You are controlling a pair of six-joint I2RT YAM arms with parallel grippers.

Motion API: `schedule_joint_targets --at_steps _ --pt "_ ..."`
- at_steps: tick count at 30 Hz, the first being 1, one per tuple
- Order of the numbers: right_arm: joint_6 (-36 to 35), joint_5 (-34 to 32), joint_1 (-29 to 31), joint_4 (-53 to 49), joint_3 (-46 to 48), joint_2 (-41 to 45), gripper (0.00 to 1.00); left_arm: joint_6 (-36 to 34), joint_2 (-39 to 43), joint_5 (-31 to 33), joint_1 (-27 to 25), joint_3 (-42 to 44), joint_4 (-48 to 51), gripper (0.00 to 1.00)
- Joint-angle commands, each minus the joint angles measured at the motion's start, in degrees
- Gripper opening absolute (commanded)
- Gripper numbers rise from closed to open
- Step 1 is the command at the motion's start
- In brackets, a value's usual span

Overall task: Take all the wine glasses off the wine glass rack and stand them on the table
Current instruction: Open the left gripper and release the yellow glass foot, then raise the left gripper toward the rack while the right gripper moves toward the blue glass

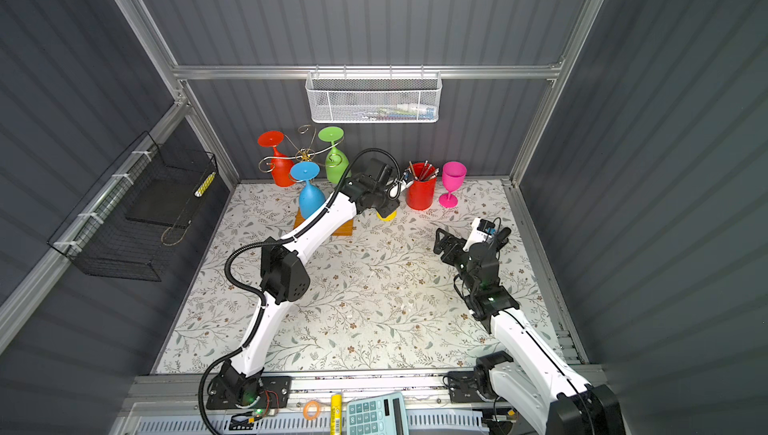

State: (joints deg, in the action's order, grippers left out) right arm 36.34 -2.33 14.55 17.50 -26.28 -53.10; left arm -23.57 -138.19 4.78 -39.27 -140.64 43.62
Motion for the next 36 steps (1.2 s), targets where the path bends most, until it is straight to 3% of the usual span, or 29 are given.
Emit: schedule_joint_targets --at_steps 1,12,18,27,36 --pt "-0.91 0.79 0.40 1.55 -1.58 -0.52 0.89 0.17 -0.85 1.23 0.42 -1.57 -1.54 0.48" --pt "-2.19 0.40 0.66 0.62 -2.53 0.62 0.94 1.04 1.26 5.24 0.42 -0.04 -7.61 0.66" --pt "-2.32 -0.34 0.66 0.17 -2.90 1.74 0.98 4.70 4.87 6.28 0.33 3.03 -11.69 0.82" --pt "-2.11 -1.08 0.68 0.70 -3.20 4.06 0.99 8.80 14.59 5.79 -1.89 12.31 -14.96 0.91" --pt "-0.79 -1.57 0.66 -1.55 -3.03 8.38 0.99 11.54 21.48 6.52 -6.29 13.07 -11.12 0.97"
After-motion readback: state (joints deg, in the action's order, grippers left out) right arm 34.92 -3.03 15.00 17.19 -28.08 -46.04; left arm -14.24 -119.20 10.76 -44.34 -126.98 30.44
